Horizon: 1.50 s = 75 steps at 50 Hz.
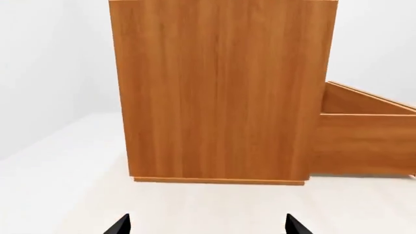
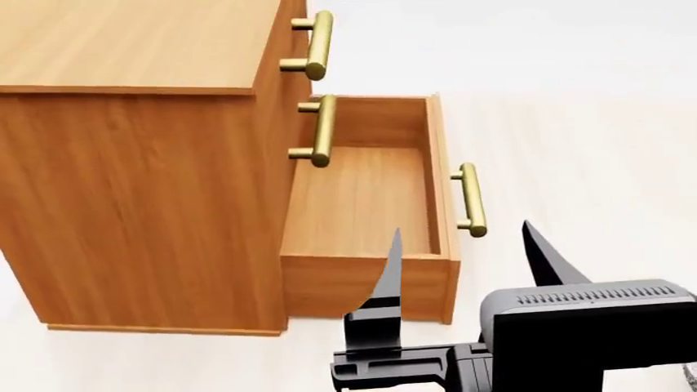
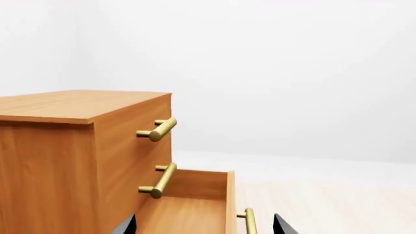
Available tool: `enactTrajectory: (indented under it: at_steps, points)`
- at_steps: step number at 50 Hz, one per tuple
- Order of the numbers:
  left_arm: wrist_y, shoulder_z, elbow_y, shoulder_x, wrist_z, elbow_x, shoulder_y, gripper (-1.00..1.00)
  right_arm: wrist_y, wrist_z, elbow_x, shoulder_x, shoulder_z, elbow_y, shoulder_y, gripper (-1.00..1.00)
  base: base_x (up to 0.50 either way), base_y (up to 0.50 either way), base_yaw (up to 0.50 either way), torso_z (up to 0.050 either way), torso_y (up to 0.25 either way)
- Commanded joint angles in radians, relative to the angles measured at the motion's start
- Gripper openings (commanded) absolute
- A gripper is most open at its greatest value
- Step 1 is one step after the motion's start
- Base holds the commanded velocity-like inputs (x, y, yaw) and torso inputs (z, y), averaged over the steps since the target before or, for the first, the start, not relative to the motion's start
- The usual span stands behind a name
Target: Put the bowl in the bottom drawer of the cabinet and close it.
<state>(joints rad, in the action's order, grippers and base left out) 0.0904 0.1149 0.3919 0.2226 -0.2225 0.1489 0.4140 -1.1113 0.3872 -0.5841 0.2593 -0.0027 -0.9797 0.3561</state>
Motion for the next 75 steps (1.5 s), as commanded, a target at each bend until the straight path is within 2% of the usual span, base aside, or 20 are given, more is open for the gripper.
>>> enactTrajectory:
  at_steps: [1,10,22,45,59,62,75]
  points:
    - [0.004,0.01,-0.003,0.011,-0.012,0.006,-0.003,1.0,0.02,0.006,-0.005,0.01,-0.008,0.012,-0.007,1.0,0.5,0.0,0.0,0.0,0.0]
    - [0.014,0.015,-0.012,0.018,-0.02,0.012,-0.005,1.0,0.027,0.014,-0.012,0.015,-0.013,0.012,-0.01,1.0,0.5,0.0,0.0,0.0,0.002]
    - [0.013,0.022,-0.012,0.027,-0.031,0.02,-0.009,1.0,0.029,0.015,-0.032,0.023,-0.014,0.021,0.011,1.0,0.05,0.0,0.0,0.0,0.0]
    - [0.024,0.035,-0.015,0.044,-0.047,0.028,-0.009,1.0,0.082,0.025,-0.023,0.047,-0.032,0.048,-0.013,1.0,0.5,0.0,0.0,0.0,0.0]
    - [0.024,0.043,-0.01,0.052,-0.058,0.031,-0.008,1.0,0.181,-0.025,0.055,0.095,-0.089,0.173,-0.011,1.0,0.0,0.0,0.0,0.0,0.0]
    - [0.024,0.045,-0.009,0.054,-0.06,0.033,-0.008,1.0,0.154,-0.032,0.009,0.078,-0.056,0.199,0.01,1.0,0.0,0.0,0.0,0.0,0.0]
    - [0.021,0.047,-0.008,0.06,-0.065,0.05,-0.011,1.0,0.109,-0.051,0.041,0.093,-0.132,0.359,0.125,1.0,0.0,0.0,0.0,0.0,0.0]
